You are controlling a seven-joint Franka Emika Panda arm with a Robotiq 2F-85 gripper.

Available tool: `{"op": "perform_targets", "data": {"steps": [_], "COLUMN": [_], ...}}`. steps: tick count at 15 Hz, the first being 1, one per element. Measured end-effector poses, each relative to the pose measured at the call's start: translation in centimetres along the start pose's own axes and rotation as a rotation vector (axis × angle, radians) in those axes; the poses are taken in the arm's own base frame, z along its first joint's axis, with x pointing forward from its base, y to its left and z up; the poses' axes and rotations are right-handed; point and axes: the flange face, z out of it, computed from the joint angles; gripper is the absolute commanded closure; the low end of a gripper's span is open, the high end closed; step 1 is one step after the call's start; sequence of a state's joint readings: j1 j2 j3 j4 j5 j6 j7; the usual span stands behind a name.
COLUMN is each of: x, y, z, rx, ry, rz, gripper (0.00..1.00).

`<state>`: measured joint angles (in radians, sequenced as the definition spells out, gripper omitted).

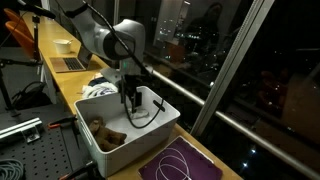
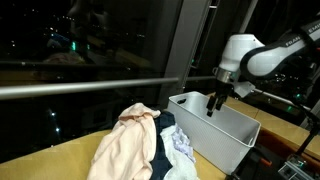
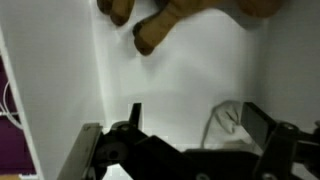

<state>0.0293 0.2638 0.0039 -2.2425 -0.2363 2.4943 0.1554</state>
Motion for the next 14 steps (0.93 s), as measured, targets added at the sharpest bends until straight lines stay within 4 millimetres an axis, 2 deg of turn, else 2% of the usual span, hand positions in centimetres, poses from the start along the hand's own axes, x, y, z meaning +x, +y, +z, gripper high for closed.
{"op": "perform_targets", "data": {"steps": [3,5,6,7,9,14], "x": [-4.7,-6.9,-7.7,-8.2,-8.5,-8.3], "y": [1.9,2.6,2.8,2.9,2.7,1.6], "z": [6.0,9.0,10.3,11.2,12.3,12.6], "rx": [0.02,0.03,0.036,0.041,0.053,0.082], "ry": [-0.035,-0.056,-0.065,-0.069,-0.067,-0.063], "rz": [0.04,0.062,0.071,0.077,0.085,0.079], "gripper": [0.0,0.0,0.04,0.28,0.31,0.69]}}
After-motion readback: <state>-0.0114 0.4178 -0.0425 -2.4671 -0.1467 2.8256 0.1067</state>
